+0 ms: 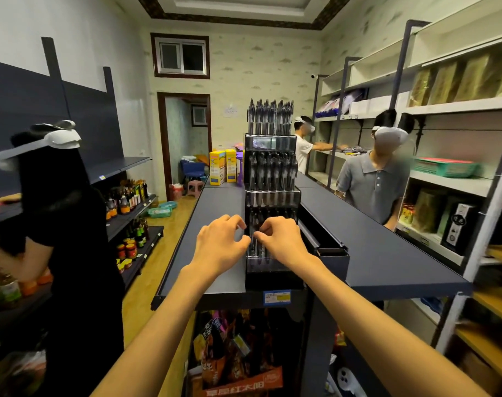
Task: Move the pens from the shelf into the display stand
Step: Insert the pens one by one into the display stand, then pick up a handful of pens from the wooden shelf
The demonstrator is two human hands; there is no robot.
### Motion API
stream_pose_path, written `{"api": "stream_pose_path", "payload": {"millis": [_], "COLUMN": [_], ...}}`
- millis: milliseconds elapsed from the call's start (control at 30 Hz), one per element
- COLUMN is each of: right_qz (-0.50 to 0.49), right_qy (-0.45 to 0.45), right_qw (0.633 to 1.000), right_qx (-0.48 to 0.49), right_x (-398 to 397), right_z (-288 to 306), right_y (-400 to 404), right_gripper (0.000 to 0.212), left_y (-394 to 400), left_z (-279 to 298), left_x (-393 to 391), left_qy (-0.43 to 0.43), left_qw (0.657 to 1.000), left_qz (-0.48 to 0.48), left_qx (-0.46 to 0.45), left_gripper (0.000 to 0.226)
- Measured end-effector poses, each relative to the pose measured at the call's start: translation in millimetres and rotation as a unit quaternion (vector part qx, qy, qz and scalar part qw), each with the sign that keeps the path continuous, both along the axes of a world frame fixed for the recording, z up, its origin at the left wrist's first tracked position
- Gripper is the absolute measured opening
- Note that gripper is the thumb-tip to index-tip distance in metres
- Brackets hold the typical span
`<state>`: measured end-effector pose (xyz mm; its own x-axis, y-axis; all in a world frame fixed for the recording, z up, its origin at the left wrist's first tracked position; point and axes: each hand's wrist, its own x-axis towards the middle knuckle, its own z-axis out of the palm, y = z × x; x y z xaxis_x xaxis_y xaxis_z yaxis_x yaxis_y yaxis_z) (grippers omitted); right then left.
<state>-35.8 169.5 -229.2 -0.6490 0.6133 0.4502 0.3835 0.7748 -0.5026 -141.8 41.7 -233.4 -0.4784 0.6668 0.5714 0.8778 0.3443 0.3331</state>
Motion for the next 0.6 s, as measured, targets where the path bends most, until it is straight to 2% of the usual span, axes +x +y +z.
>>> {"api": "stream_pose_path", "payload": {"millis": [167, 333, 600], "right_qz": [-0.022, -0.07, -0.194], "right_qy": [0.017, 0.025, 0.004], "right_qw": [0.999, 0.995, 0.979], "right_qx": [0.036, 0.067, 0.067], "right_x": [32.9, 82.3, 214.4], "right_z": [9.5, 21.8, 24.5], "right_y": [-5.9, -3.8, 27.0], "right_gripper": [0.02, 0.026, 0.027], "left_y": [7.3, 29.2, 91.4], "left_z": [9.4, 17.6, 26.0], "left_x": [19.1, 59.1, 162.0], "left_qy": [0.001, 0.013, 0.035], "left_qw": [0.998, 0.99, 0.966], "left_qz": [-0.055, -0.134, -0.253], "left_qx": [0.032, 0.039, 0.025], "left_gripper": [0.028, 0.034, 0.046]}}
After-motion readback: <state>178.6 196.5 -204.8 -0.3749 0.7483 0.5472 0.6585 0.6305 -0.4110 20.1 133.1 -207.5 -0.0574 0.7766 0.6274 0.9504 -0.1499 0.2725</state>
